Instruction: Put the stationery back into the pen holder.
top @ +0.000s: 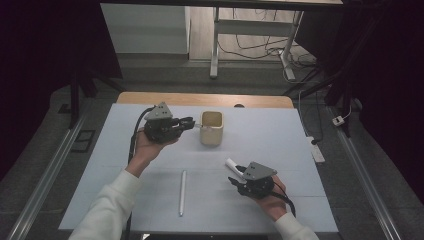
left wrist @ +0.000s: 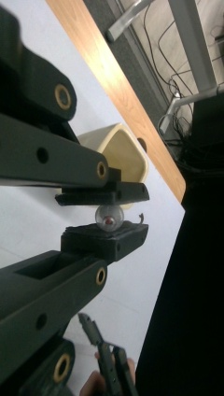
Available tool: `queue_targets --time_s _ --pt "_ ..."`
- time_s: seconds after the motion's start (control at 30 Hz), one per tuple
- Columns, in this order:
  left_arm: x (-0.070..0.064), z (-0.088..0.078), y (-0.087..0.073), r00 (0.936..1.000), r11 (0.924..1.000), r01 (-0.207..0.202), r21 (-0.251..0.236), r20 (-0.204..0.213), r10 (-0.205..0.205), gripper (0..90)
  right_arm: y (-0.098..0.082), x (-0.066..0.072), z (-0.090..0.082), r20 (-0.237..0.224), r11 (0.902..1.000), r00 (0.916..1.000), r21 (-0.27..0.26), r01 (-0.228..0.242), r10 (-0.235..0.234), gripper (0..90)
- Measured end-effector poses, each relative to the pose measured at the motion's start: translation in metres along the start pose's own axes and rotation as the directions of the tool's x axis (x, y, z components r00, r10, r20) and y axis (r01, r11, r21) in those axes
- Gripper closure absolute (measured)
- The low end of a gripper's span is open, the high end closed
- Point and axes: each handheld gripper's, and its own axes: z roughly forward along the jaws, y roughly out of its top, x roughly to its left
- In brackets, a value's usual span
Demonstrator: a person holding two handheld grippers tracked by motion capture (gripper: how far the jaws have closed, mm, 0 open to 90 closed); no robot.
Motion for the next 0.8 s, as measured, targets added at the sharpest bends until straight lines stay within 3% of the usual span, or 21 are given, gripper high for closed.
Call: queue_targets --time_s 0.43,0.8 --pt "0.019 0.014 0.018 0.9989 0.9995 0.024 0.02 -0.041 -0.023 78.7 0.0 -0.001 -0.001 -0.004 1.0 1.0 -0.007 -0.005 0.005 51.6" --pt "0.031 0.036 0.024 0.9973 0.9956 0.046 0.081 -0.061 -0.041 78.6 -0.002 -0.003 -0.001 -0.001 0.9999 0.9999 -0.008 -0.012 0.012 51.4"
